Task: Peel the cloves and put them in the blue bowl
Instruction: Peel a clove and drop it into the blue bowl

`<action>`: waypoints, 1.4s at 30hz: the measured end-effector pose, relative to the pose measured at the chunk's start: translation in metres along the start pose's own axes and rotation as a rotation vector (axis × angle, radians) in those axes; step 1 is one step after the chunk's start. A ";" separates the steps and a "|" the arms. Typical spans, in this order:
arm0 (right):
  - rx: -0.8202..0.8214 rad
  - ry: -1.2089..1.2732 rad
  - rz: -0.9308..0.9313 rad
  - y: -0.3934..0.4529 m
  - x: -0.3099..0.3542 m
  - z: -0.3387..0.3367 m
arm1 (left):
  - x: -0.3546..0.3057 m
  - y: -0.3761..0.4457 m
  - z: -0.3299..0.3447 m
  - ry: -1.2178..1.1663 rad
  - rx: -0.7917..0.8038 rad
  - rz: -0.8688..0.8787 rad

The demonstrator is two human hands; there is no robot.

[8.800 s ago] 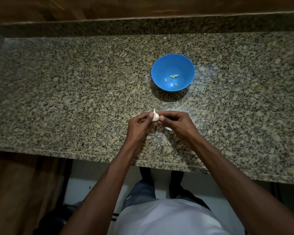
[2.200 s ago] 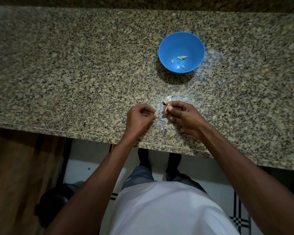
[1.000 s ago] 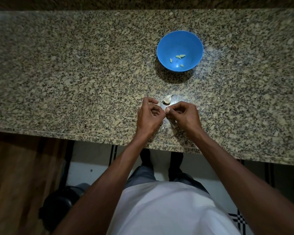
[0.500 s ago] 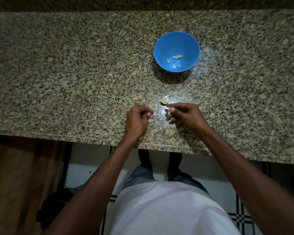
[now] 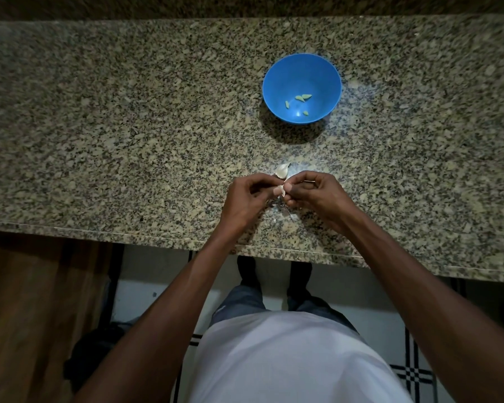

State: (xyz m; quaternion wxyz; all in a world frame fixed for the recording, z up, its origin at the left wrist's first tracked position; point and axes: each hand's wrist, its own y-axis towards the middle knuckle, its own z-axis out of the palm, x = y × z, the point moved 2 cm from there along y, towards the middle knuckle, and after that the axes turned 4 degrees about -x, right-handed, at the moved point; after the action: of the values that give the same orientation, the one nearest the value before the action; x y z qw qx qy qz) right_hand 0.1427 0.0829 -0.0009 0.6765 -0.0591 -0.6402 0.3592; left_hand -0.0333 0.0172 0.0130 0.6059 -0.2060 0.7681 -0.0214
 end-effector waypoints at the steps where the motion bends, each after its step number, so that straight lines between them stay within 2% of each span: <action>1: 0.006 -0.022 -0.003 0.001 0.000 -0.001 | 0.001 0.001 0.000 0.022 -0.003 0.001; 7: -0.074 -0.216 -0.086 0.003 -0.003 -0.003 | 0.002 0.002 0.000 0.127 -0.092 -0.003; 10: -0.030 -0.273 -0.124 0.000 0.000 -0.003 | 0.003 0.004 0.001 0.138 -0.109 -0.008; 13: -0.013 -0.229 -0.132 -0.004 0.004 0.001 | 0.006 0.005 0.001 0.153 -0.110 -0.026; 18: -0.075 -0.170 -0.160 -0.002 0.005 0.005 | 0.005 0.002 0.005 -0.033 -0.077 -0.085; 22: -0.085 -0.174 -0.184 0.000 0.007 0.008 | 0.009 0.001 0.005 -0.326 -0.054 -0.305; 24: -0.108 -0.192 -0.193 -0.001 0.007 0.011 | 0.011 0.002 0.005 -0.401 -0.044 -0.374; 29: -0.164 -0.309 -0.258 -0.002 0.010 0.016 | 0.007 0.002 0.003 -0.444 -0.039 -0.463; 36: -0.179 -0.331 -0.299 -0.001 0.011 0.020 | 0.006 0.004 0.007 -0.598 -0.034 -0.643; 42: -0.171 -0.286 -0.250 -0.001 0.006 0.016 | 0.009 0.002 0.009 -0.534 -0.082 -0.588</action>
State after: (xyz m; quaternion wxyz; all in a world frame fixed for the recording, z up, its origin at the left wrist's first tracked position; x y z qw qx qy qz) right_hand 0.1286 0.0791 0.0071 0.6105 0.0151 -0.7602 0.2217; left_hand -0.0276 0.0184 0.0022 0.7436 -0.4392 0.4923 -0.1089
